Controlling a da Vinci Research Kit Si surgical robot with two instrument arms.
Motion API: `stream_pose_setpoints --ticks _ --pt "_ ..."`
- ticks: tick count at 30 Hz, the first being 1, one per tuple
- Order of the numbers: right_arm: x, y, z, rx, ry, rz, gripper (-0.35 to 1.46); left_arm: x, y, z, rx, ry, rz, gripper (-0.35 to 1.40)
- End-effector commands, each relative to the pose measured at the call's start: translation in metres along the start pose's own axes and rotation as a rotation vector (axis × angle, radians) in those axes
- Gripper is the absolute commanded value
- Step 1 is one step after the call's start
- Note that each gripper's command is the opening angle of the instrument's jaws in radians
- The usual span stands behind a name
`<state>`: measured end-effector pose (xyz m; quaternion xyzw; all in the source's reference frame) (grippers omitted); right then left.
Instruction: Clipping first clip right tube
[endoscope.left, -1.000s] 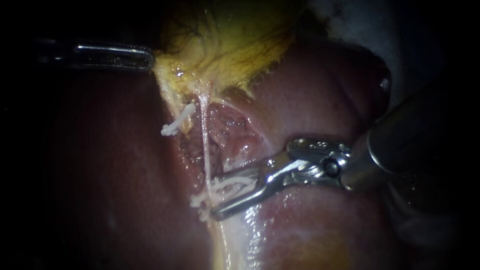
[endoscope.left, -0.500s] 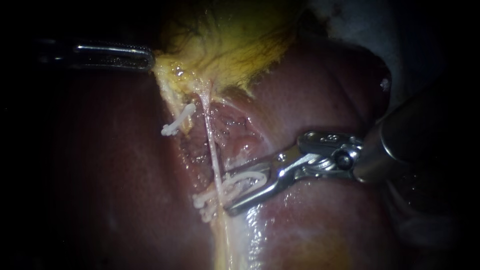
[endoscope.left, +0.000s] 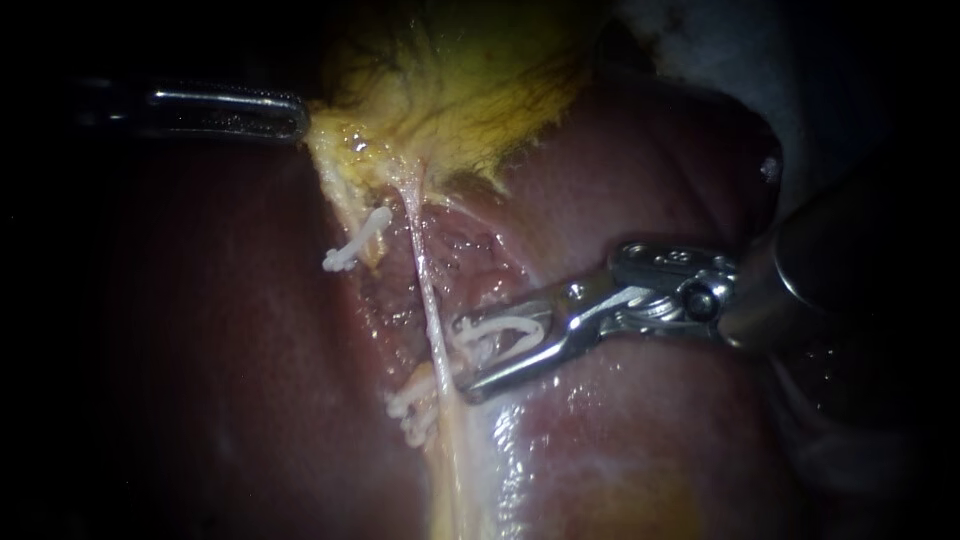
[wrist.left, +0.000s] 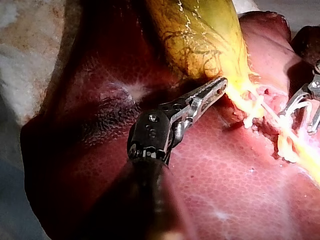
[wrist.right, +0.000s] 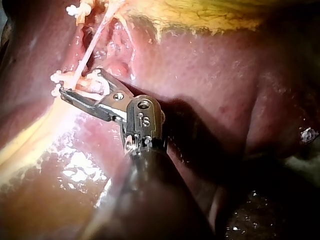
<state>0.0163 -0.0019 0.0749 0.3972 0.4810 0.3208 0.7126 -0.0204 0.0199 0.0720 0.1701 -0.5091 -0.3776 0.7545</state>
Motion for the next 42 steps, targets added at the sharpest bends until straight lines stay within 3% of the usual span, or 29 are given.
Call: stream_pose_setpoints --ticks 1,8,11,15,20,33,37,42 --pt "-0.0001 0.0003 0.0001 -0.004 0.002 0.0 0.6 0.0 0.0 0.0 0.0 0.0 0.0 -0.35" --pt "-0.0004 0.002 0.0009 0.014 -0.014 -0.004 0.6 0.0 0.0 0.0 0.0 0.0 0.0 -0.35" --pt "-0.0003 0.0023 0.0017 0.048 -0.035 -0.006 0.6 0.0 0.0 0.0001 0.0 0.0 0.0 -0.35" --pt "0.0 0.0022 0.0028 0.116 -0.016 -0.009 0.6 0.0 0.0 0.0001 -0.001 0.0 0.0 -0.35" --pt "0.0001 0.0014 0.0039 0.198 0.028 -0.012 0.6 -0.0001 0.0 0.0001 -0.001 0.0 0.0 -0.35" --pt "-0.0003 -0.0019 0.0052 0.372 0.076 -0.09 0.55 -0.0001 0.0 0.0002 -0.001 0.0 0.0 -0.35" --pt "-0.0005 -0.0027 0.0055 0.396 0.067 -0.124 0.52 0.0 0.0 0.0002 -0.001 0.0 0.0 -0.35" --pt "-0.0004 -0.0027 0.0055 0.4 0.081 -0.175 0.46 0.0 0.0 0.0002 -0.001 0.0 0.0 -0.35"
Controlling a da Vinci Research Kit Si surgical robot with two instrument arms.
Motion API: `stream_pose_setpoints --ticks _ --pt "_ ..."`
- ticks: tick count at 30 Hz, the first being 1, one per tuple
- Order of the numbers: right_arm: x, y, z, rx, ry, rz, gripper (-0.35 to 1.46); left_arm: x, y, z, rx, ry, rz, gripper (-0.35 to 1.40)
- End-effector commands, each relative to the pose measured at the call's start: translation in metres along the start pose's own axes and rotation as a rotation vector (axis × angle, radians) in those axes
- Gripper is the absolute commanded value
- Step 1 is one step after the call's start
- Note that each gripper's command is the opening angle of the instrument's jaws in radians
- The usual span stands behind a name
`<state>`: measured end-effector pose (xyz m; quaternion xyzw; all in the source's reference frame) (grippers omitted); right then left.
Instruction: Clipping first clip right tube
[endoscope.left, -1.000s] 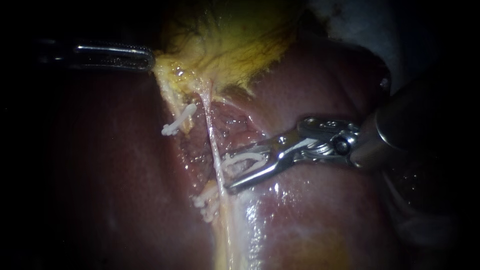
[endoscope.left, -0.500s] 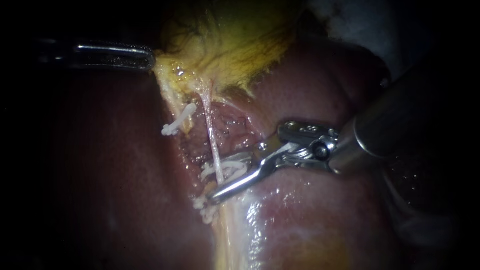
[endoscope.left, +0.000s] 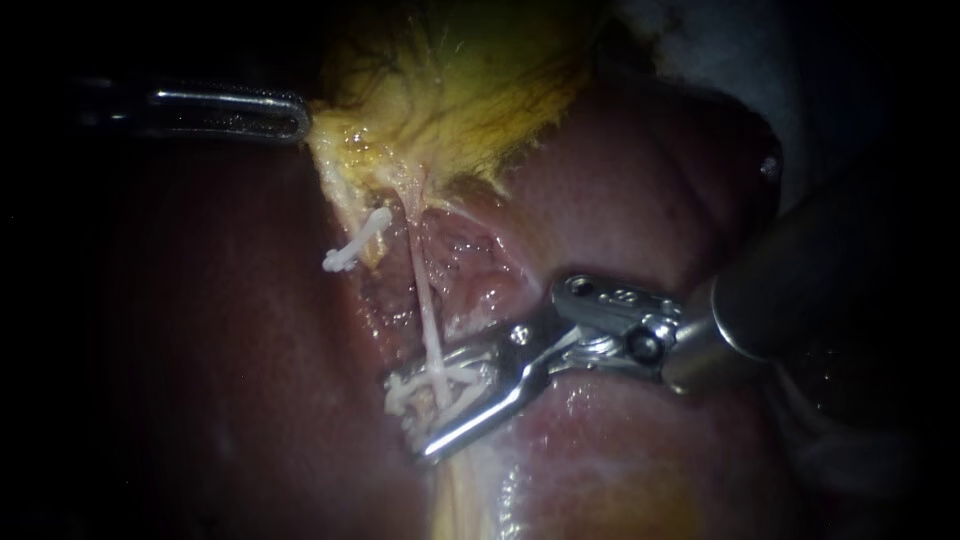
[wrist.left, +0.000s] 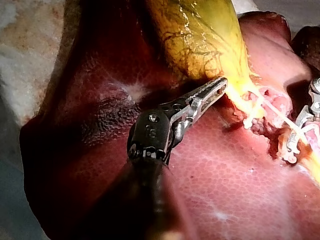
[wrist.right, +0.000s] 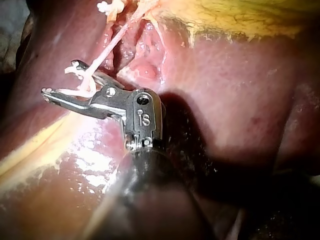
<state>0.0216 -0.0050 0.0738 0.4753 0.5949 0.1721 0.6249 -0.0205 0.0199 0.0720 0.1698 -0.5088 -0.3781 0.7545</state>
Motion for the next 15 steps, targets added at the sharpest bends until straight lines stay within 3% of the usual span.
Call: stream_pose_setpoints --ticks 1,5,11,15 --pt "-0.0001 0.0002 -0.0001 -0.002 -0.001 -0.003 0.43 0.0 0.0 0.0 0.0 0.0 0.0 -0.35" --pt "0.0 0.0005 -0.0004 -0.009 -0.013 -0.021 0.28 0.0 0.0 0.0 0.0 0.0 0.0 -0.35" --pt "0.0002 0.0005 -0.0007 -0.021 -0.045 -0.026 -0.17 0.0 0.0 0.0 0.0 0.0 0.0 -0.35" --pt "0.0005 0.0004 -0.0007 -0.025 -0.052 -0.025 -0.31 0.0 0.0 0.0 0.0 0.0 0.0 -0.35"
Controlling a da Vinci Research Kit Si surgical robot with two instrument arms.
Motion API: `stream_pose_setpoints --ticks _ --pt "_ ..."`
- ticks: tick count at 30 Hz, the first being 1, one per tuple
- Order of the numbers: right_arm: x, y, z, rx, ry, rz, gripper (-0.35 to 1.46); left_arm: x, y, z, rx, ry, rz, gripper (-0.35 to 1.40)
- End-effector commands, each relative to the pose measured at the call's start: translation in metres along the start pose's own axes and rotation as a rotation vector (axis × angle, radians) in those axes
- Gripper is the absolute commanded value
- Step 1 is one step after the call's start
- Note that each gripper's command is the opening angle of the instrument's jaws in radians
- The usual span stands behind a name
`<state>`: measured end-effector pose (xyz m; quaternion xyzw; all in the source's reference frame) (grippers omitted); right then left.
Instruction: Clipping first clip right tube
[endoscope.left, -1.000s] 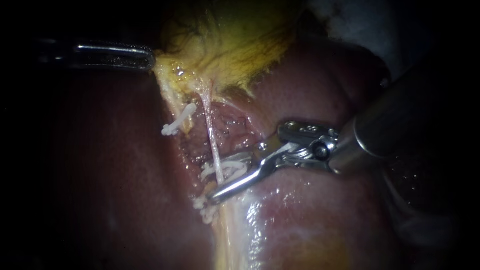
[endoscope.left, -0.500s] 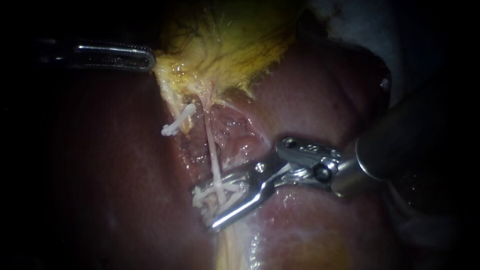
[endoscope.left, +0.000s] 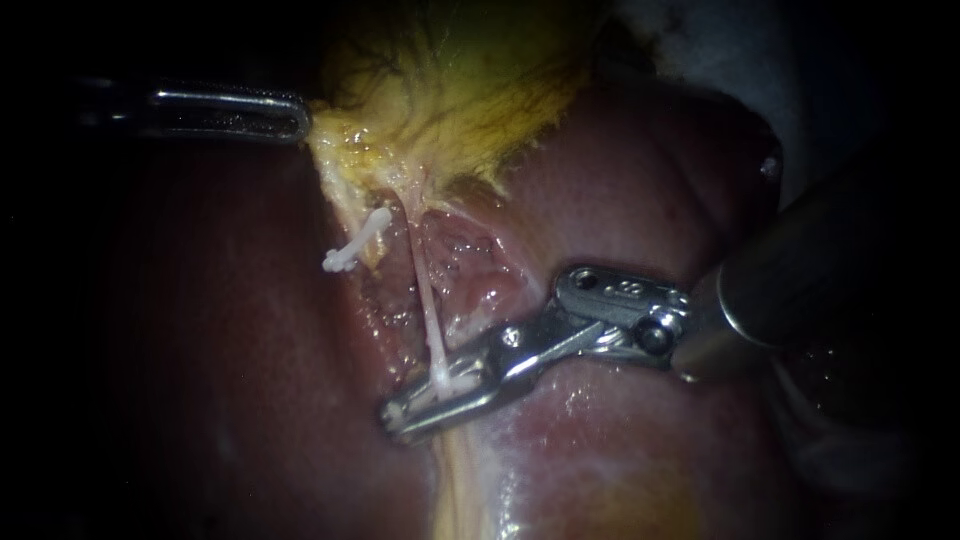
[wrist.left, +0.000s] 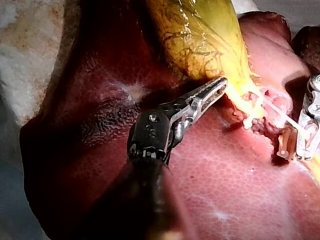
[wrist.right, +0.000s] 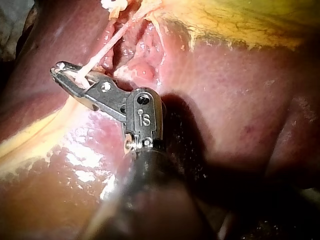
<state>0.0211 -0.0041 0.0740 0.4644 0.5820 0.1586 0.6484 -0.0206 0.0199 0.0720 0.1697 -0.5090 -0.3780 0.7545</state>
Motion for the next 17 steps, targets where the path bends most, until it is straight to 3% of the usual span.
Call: stream_pose_setpoints --ticks 1,17 --pt "0.0001 0.0 0.0001 0.0 0.002 0.001 -0.35 0.0 0.0 0.0 0.0 0.0 0.0 -0.35" --pt "0.0002 0.0002 -0.0001 -0.006 -0.011 -0.01 -0.35 0.0 0.0 0.0 0.0 0.0 0.0 -0.35"
